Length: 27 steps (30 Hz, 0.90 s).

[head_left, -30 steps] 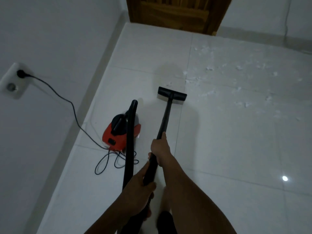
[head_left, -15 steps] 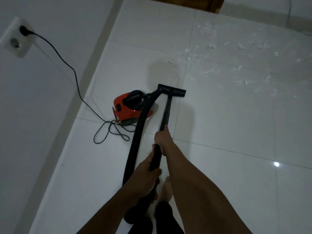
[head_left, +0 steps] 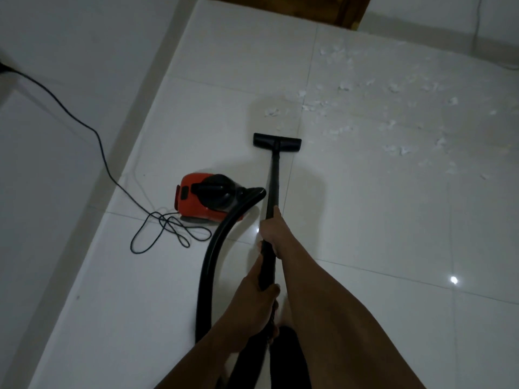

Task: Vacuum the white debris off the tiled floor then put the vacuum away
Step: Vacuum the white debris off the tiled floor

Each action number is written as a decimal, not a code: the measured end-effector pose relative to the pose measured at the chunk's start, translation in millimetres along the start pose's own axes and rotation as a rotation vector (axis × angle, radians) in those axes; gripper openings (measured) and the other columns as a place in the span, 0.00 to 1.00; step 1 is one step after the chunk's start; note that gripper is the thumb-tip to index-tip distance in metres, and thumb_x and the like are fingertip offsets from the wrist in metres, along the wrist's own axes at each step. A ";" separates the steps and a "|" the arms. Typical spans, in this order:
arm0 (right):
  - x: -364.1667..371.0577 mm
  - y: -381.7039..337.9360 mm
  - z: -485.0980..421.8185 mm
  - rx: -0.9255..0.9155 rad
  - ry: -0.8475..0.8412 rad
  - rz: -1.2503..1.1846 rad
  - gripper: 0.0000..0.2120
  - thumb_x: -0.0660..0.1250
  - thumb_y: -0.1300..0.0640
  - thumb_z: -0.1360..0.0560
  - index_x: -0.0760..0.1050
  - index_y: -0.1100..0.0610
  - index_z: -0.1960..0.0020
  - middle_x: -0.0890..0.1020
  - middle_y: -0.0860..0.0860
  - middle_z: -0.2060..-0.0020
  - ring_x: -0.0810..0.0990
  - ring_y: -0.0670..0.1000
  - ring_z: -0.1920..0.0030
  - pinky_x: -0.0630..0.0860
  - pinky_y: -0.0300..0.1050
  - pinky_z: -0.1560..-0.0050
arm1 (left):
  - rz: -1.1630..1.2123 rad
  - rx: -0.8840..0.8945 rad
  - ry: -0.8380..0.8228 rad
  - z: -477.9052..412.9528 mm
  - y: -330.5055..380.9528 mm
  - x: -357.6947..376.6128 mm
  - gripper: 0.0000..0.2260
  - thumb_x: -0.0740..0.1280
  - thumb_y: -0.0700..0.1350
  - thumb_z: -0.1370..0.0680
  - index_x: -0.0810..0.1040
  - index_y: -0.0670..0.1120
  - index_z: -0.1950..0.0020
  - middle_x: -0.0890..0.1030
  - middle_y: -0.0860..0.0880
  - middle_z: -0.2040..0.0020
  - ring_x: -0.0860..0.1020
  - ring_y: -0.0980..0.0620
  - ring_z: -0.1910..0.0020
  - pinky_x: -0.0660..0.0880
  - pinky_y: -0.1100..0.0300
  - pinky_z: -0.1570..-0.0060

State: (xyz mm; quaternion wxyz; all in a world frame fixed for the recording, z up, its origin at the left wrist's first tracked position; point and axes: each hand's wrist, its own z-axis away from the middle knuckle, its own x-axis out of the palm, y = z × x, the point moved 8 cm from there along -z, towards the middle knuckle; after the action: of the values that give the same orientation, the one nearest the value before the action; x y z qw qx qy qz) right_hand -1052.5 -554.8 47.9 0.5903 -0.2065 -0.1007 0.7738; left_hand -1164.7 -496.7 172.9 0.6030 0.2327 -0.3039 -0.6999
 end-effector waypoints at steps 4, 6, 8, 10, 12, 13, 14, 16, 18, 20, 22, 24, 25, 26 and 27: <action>-22.7 -41.1 -28.6 -0.014 -0.020 0.005 0.39 0.57 0.64 0.18 0.43 0.37 0.18 0.79 0.59 0.56 0.75 0.53 0.71 0.75 0.47 0.70 | 0.010 -0.001 0.027 -41.2 33.4 5.2 0.31 0.57 0.36 0.18 0.53 0.65 0.23 0.77 0.49 0.68 0.74 0.52 0.74 0.74 0.59 0.71; -33.3 -64.2 -38.9 -0.055 -0.034 0.015 0.38 0.58 0.64 0.17 0.43 0.40 0.18 0.78 0.57 0.61 0.74 0.53 0.72 0.75 0.47 0.71 | 0.030 -0.019 0.034 -58.3 51.3 7.9 0.32 0.57 0.36 0.18 0.52 0.66 0.24 0.77 0.51 0.70 0.72 0.51 0.75 0.73 0.58 0.73; -44.4 -85.7 -48.2 -0.077 -0.041 0.036 0.37 0.57 0.63 0.17 0.42 0.42 0.17 0.77 0.57 0.61 0.75 0.53 0.72 0.77 0.48 0.69 | 0.028 -0.032 0.051 -75.0 70.1 10.1 0.32 0.57 0.36 0.18 0.51 0.66 0.24 0.78 0.53 0.70 0.72 0.52 0.75 0.73 0.59 0.74; -56.8 -106.0 -60.8 -0.062 -0.048 0.040 0.37 0.57 0.62 0.17 0.42 0.41 0.17 0.76 0.57 0.59 0.77 0.54 0.69 0.81 0.51 0.62 | 0.023 -0.045 0.063 -93.4 90.2 14.0 0.32 0.57 0.36 0.18 0.51 0.65 0.23 0.77 0.48 0.66 0.73 0.52 0.75 0.73 0.61 0.73; -68.2 -126.8 -75.1 -0.057 -0.047 0.053 0.37 0.58 0.61 0.17 0.42 0.41 0.17 0.76 0.57 0.59 0.79 0.55 0.65 0.83 0.53 0.55 | 0.022 -0.047 0.074 -111.8 110.1 16.7 0.31 0.57 0.35 0.18 0.52 0.63 0.23 0.76 0.44 0.63 0.73 0.53 0.74 0.72 0.63 0.74; -72.7 -136.6 -81.9 -0.061 -0.044 0.069 0.38 0.58 0.61 0.17 0.42 0.41 0.17 0.76 0.57 0.58 0.80 0.56 0.63 0.83 0.54 0.53 | 0.027 -0.046 0.080 -119.7 119.5 17.4 0.31 0.57 0.35 0.18 0.53 0.63 0.23 0.75 0.44 0.62 0.73 0.53 0.74 0.72 0.63 0.74; -76.5 -146.1 -87.7 -0.069 -0.038 0.083 0.38 0.58 0.61 0.18 0.42 0.41 0.17 0.76 0.57 0.58 0.81 0.57 0.61 0.84 0.55 0.52 | 0.032 -0.045 0.083 -127.9 128.4 18.3 0.31 0.57 0.35 0.18 0.53 0.63 0.24 0.75 0.43 0.62 0.73 0.53 0.74 0.72 0.63 0.75; -83.1 -164.9 -101.6 -0.080 -0.026 0.132 0.38 0.57 0.62 0.18 0.42 0.41 0.17 0.76 0.56 0.59 0.85 0.61 0.54 0.84 0.59 0.49 | 0.050 -0.032 0.090 -144.3 144.4 20.3 0.31 0.57 0.34 0.18 0.52 0.64 0.25 0.76 0.44 0.64 0.73 0.54 0.75 0.72 0.63 0.75; -91.1 -182.7 -112.9 -0.074 -0.019 0.197 0.37 0.57 0.62 0.18 0.44 0.42 0.17 0.78 0.58 0.53 0.85 0.62 0.50 0.84 0.60 0.48 | 0.078 -0.027 0.101 -162.9 156.3 21.3 0.31 0.58 0.33 0.18 0.54 0.62 0.25 0.75 0.45 0.66 0.72 0.55 0.76 0.71 0.64 0.74; -94.7 -198.3 -120.4 -0.096 -0.053 0.223 0.34 0.57 0.63 0.18 0.48 0.46 0.17 0.78 0.57 0.42 0.84 0.60 0.54 0.84 0.57 0.50 | 0.077 -0.021 0.108 -177.5 164.7 21.1 0.31 0.58 0.32 0.19 0.56 0.60 0.23 0.75 0.46 0.67 0.73 0.56 0.74 0.71 0.65 0.72; -101.3 -214.6 -130.7 -0.066 -0.048 0.172 0.36 0.57 0.62 0.18 0.46 0.42 0.17 0.78 0.57 0.50 0.81 0.56 0.62 0.83 0.53 0.55 | 0.067 -0.022 0.119 -197.0 171.4 18.1 0.31 0.59 0.33 0.20 0.58 0.60 0.23 0.77 0.48 0.66 0.74 0.54 0.71 0.72 0.62 0.69; -106.9 -231.6 -141.3 -0.049 -0.022 0.155 0.37 0.57 0.61 0.18 0.44 0.38 0.18 0.79 0.59 0.54 0.80 0.56 0.66 0.83 0.52 0.58 | 0.056 -0.028 0.142 -215.1 180.0 13.1 0.32 0.59 0.34 0.20 0.58 0.63 0.23 0.78 0.48 0.66 0.75 0.52 0.70 0.72 0.59 0.67; -107.4 -243.1 -148.4 -0.055 -0.018 0.165 0.37 0.57 0.61 0.19 0.44 0.38 0.18 0.79 0.59 0.52 0.82 0.57 0.66 0.83 0.53 0.58 | 0.057 -0.023 0.145 -225.3 187.4 9.9 0.33 0.59 0.34 0.20 0.58 0.64 0.23 0.78 0.48 0.66 0.75 0.52 0.70 0.72 0.58 0.67; -107.0 -255.4 -154.4 -0.063 -0.021 0.178 0.37 0.56 0.61 0.19 0.44 0.39 0.18 0.79 0.60 0.49 0.83 0.59 0.64 0.84 0.54 0.56 | 0.064 -0.016 0.139 -234.5 196.4 7.3 0.33 0.59 0.34 0.20 0.58 0.64 0.23 0.78 0.49 0.68 0.75 0.52 0.70 0.72 0.58 0.67; -106.4 -267.4 -159.5 -0.061 -0.025 0.187 0.37 0.56 0.62 0.19 0.44 0.39 0.18 0.79 0.60 0.47 0.84 0.60 0.62 0.84 0.56 0.54 | 0.076 -0.014 0.132 -243.8 205.4 2.9 0.33 0.59 0.34 0.20 0.57 0.63 0.23 0.78 0.51 0.69 0.75 0.53 0.71 0.71 0.60 0.68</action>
State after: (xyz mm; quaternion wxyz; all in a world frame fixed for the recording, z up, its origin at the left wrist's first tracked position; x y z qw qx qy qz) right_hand -726.2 -594.9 33.6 0.5076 -0.2233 -0.1121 0.8245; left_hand -852.1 -552.9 145.7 0.6496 0.2624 -0.2673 -0.6616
